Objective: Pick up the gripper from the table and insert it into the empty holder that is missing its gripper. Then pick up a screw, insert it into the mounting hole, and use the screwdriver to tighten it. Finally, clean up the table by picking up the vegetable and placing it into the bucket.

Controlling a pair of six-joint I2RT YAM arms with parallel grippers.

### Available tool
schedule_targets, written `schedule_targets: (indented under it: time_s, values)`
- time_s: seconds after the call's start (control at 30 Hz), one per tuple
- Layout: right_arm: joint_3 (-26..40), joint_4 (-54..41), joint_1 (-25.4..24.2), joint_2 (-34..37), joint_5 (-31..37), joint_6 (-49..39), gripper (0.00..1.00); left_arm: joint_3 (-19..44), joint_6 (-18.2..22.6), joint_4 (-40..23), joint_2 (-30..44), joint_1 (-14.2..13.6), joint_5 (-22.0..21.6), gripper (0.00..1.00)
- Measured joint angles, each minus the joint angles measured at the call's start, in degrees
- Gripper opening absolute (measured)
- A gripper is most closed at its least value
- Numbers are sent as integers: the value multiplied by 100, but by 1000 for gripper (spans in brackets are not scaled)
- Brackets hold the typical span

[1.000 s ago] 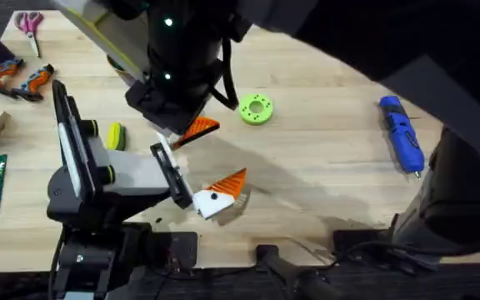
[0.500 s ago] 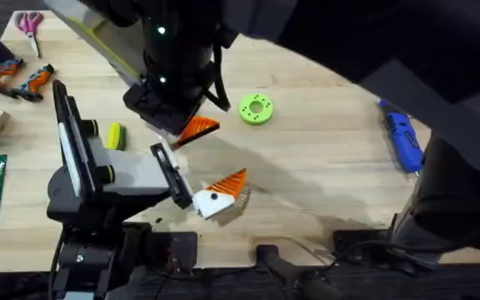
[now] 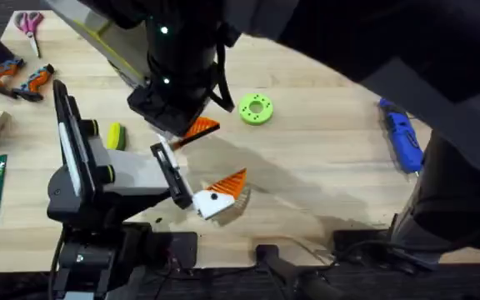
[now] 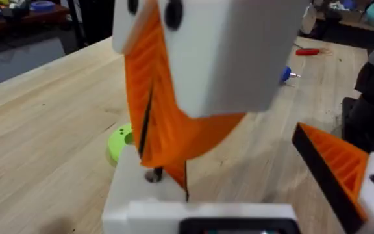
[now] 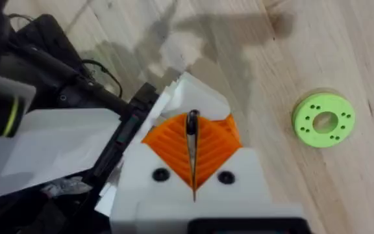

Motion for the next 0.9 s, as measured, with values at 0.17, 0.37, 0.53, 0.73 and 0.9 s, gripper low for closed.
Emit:
schedule_targets:
  time_s: [0.17,0.37,0.53,0.73,0.9]
  values:
    - [4,-15,0,0,0,1,6,0,0,0,0,0,0,985]
    - [7,-11,0,1,-2,2,5,0,0,2,0,0,0,986]
    - [66,15,0,90,-2,2,6,0,-46,-2,0,0,0,986]
    - [76,66,0,125,-2,2,5,0,-66,-2,0,0,7,986]
    - [76,57,0,125,0,2,5,0,-66,-2,0,0,15,986]
